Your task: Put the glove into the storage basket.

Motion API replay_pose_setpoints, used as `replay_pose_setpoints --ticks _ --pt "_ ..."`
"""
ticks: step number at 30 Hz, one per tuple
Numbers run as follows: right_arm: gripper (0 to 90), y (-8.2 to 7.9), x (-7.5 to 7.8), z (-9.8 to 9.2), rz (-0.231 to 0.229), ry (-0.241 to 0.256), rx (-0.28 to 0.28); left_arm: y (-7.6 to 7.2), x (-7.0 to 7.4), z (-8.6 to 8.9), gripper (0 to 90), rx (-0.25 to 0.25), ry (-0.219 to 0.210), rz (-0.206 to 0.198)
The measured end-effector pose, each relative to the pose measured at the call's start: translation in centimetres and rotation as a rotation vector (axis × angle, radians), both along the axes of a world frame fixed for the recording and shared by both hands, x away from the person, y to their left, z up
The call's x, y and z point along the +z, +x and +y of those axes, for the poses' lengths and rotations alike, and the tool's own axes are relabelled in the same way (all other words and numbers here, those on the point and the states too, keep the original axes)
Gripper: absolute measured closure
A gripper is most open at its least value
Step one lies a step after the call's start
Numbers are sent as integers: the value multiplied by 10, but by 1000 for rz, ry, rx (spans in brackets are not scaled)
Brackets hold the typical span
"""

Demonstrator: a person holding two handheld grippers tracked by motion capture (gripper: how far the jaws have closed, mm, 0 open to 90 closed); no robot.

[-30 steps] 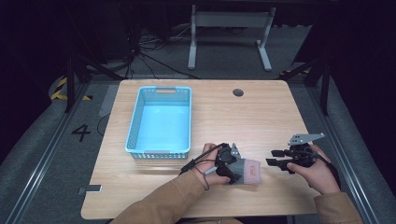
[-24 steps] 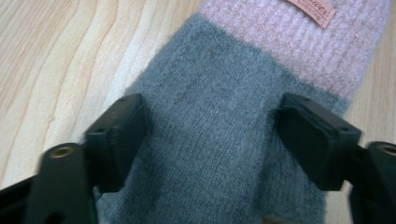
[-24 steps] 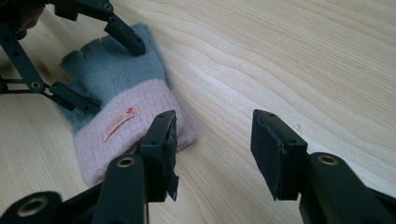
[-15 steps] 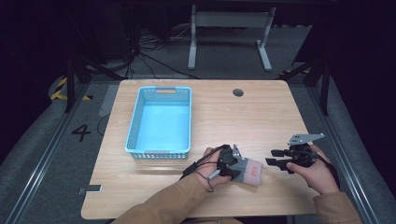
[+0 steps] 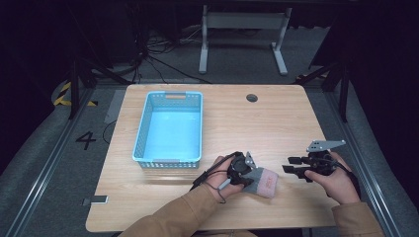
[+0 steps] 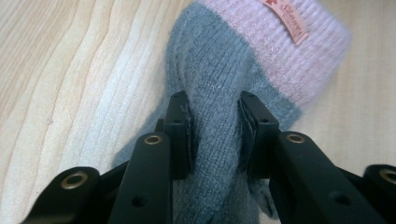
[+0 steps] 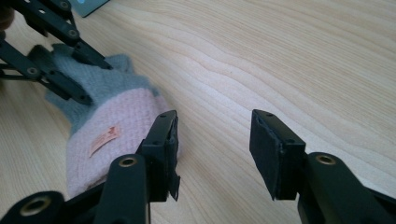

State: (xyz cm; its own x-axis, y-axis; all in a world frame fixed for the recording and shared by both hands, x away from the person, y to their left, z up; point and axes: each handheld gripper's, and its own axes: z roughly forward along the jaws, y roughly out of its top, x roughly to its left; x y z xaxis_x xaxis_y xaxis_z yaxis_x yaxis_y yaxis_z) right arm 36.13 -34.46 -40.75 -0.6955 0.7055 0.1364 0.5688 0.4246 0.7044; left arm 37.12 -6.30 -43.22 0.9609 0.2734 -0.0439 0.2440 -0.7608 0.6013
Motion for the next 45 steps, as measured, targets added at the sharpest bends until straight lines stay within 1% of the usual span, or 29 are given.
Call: replay_pose_setpoints --ticks 2,7,11,14,16,20,22,25,29,32,37,41,45 --pt "527 0 1 0 -2 2 -4 -1 6 3 688 -3 -2 -3" --pt "529 5 4 -1 -9 17 -4 -4 23 13 689 -10 -26 -8" --pt "530 10 4 1 -10 20 2 -3 37 22 688 9 -35 -8" --pt "530 14 4 3 -11 23 6 -1 45 29 688 28 -45 -21" --pt "530 16 4 4 -9 22 5 0 49 34 687 38 -49 -26" --pt "530 23 3 7 -10 15 6 2 54 42 687 51 -38 -36" --pt "530 26 3 8 -9 14 9 3 58 48 687 68 -56 -30" --pt "530 30 3 10 -13 12 10 5 62 55 687 83 -71 -30" --pt "530 33 3 11 -12 15 9 7 70 66 687 100 -76 -34" --pt "530 34 2 11 -10 17 8 11 77 74 687 115 -90 -39" --pt "529 35 0 11 -4 14 3 17 88 88 686 133 -94 -62" --pt "528 35 -2 12 -1 8 4 22 96 102 686 159 -97 -79" --pt "527 34 -3 12 0 7 -2 30 102 122 686 192 -100 -97"
